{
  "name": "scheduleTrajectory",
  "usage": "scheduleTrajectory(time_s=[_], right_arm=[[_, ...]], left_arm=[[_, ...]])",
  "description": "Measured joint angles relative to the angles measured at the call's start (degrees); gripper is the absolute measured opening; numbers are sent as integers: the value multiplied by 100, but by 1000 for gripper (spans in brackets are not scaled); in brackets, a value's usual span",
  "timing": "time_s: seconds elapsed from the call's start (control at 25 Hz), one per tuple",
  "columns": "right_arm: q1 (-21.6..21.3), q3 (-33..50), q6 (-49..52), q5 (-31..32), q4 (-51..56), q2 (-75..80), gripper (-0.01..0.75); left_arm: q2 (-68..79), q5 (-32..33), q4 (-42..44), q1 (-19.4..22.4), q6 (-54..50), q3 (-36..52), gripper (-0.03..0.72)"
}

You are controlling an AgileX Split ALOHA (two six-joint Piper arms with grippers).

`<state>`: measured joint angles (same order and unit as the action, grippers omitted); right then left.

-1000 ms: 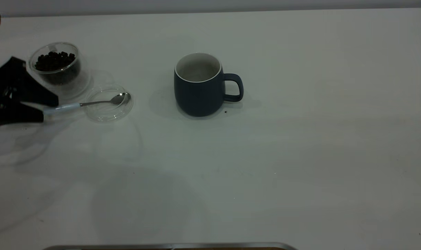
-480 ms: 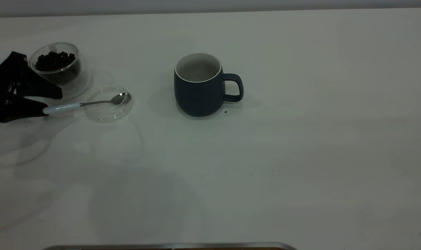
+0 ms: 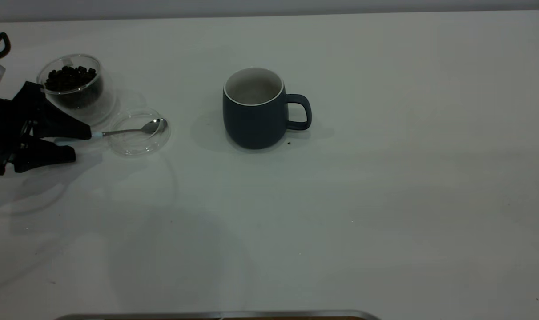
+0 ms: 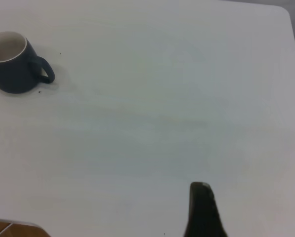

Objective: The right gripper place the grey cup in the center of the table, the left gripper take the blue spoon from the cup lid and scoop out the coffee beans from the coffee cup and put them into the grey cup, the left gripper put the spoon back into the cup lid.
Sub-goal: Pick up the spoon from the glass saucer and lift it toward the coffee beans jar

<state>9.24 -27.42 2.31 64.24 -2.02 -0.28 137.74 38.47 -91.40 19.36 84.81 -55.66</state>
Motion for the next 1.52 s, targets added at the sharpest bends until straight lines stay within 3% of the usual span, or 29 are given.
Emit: scheduleTrajectory(time_s=[0.48,0.64,0.84,1.08,1.52], right_arm=[[0,0,0,0,0,0,534],[0,0,0,0,0,0,534],[0,0,0,0,0,0,534],[0,0,0,0,0,0,532],[0,0,0,0,0,0,532]], left_arm=[[0,0,-246,-105,189,23,514],[0,0,-262,-105,194,23,429],[0,-6,-262,-105,189,29,268],[0,361,-273,-105,188,29,150],[0,562,-279,-105,101,29,138]])
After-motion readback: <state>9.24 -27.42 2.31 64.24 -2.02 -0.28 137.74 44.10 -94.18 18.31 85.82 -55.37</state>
